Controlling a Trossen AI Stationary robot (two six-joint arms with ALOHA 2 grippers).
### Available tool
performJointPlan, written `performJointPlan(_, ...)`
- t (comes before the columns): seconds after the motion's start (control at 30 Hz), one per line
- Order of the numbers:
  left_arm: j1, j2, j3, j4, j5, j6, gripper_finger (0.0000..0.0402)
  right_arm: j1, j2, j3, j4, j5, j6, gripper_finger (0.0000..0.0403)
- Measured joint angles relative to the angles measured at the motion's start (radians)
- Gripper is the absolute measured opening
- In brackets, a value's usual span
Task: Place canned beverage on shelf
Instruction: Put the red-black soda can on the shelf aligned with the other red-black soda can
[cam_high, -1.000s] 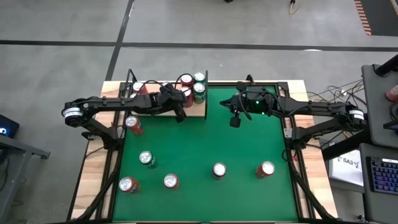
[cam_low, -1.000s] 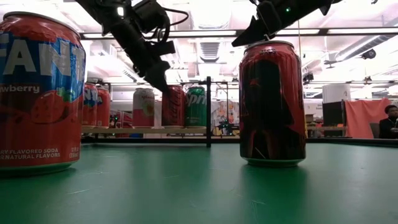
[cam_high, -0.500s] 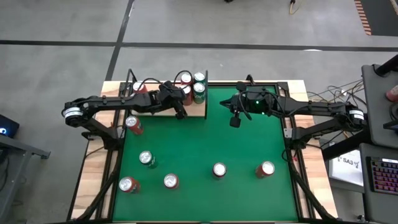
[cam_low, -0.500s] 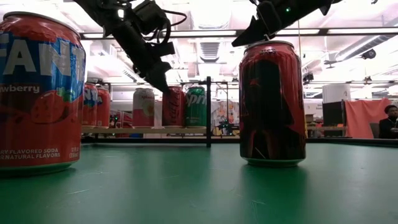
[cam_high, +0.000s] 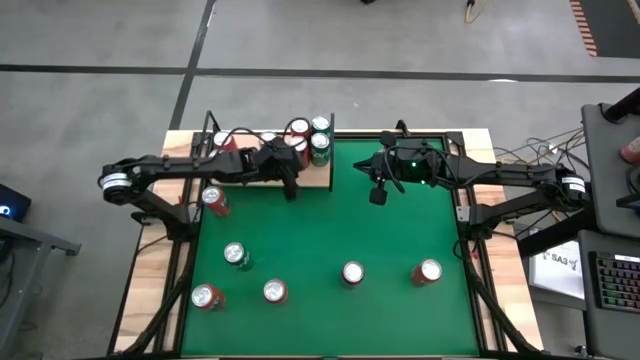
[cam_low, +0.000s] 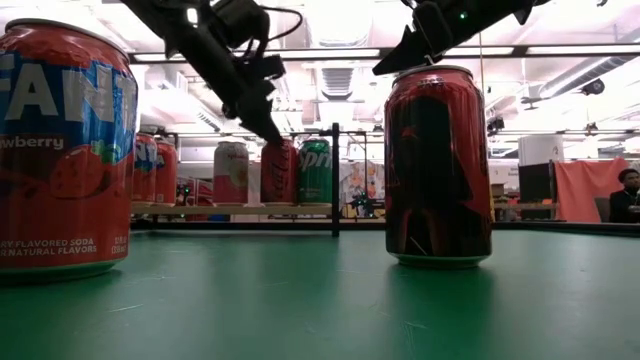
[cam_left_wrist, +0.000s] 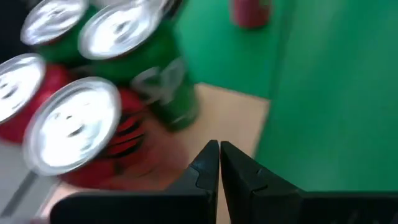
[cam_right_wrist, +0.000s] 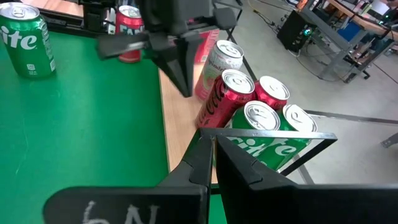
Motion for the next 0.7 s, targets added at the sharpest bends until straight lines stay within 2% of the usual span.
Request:
performJointPlan(0.13,-0.030,-0.025,0.000,0.063,-0.006,-0.004,0.0000,0.000,0.000,0.000,0.000,0.000,0.001,0.0011)
performJointPlan(0.27,-0.030,-0.056,0.006,0.185,-0.103,-0.031,0.0000,0.000,0.000,0.000,0.000,0.000,0.002,0.0011)
performJointPlan(0.37,-0.009,-0.063,0.038,0.182,-0.147,-0.024,0.0000,0.000,0.000,0.000,0.000,0.000,0.002,0.0011)
performJointPlan(0.53,0.036,-0.043,0.091,0.116,-0.148,0.002,0.0000,0.000,0.000,0.000,0.000,0.000,0.002,0.0011)
performJointPlan(0.7,0.048,-0.014,0.090,0.093,-0.148,-0.052,0.0000,0.000,0.000,0.000,0.000,0.000,0.002,0.0011)
